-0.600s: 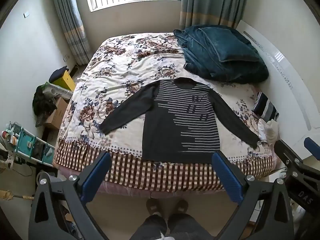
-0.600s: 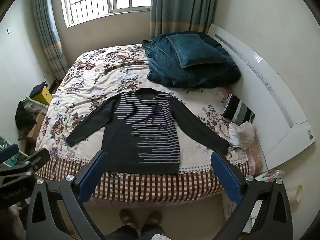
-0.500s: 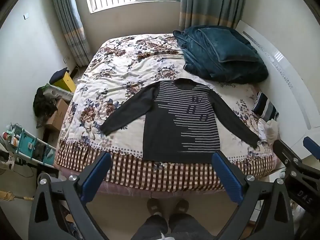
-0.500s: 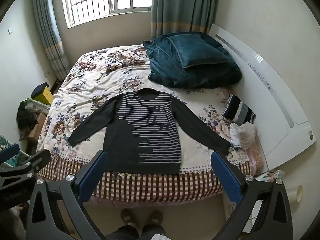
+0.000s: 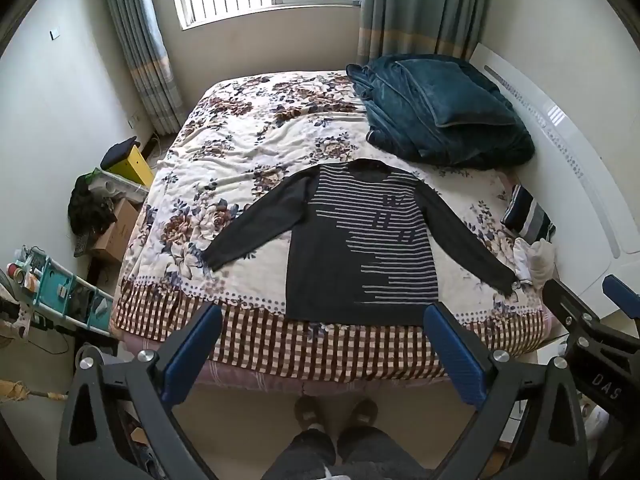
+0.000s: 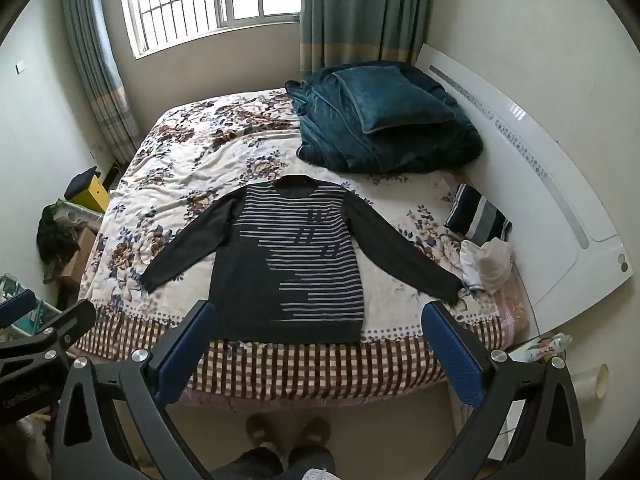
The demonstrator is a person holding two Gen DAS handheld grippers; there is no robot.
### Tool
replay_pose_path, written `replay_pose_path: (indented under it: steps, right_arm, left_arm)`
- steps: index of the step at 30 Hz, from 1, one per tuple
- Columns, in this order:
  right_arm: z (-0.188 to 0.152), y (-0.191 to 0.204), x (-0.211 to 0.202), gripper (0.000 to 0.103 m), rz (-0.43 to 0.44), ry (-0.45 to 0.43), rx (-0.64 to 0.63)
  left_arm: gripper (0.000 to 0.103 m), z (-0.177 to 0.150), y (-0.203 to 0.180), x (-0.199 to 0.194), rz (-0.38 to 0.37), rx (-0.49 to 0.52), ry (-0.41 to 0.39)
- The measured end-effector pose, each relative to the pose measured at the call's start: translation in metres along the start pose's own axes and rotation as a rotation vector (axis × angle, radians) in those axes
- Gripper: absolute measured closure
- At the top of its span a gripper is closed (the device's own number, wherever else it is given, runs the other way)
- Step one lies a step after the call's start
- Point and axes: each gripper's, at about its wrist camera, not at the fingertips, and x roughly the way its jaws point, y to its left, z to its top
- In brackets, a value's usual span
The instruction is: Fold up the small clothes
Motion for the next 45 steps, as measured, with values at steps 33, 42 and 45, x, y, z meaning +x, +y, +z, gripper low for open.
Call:
replay_pose_path:
  steps: [33,42,45]
  right_arm:
    - [0.002,0.013,-0.045,0.000,0.014,-0.010,0.007]
    - [0.006,0.008,-0.052,0.000,0.027,-0.009,0.009]
    - [0.004,0.007,-0.051,0.000,0.029,-0.010,0.008]
  left_arm:
    - [0.000,0.009,-0.009,-0.018,-0.001,-0.007,-0.018]
    - [0.000,0.002,-0.007,-0.022,-0.005,-0.019,-0.027]
    - [0.000,0.006,-0.010,-0.023,-0.002,-0.016,-0.026]
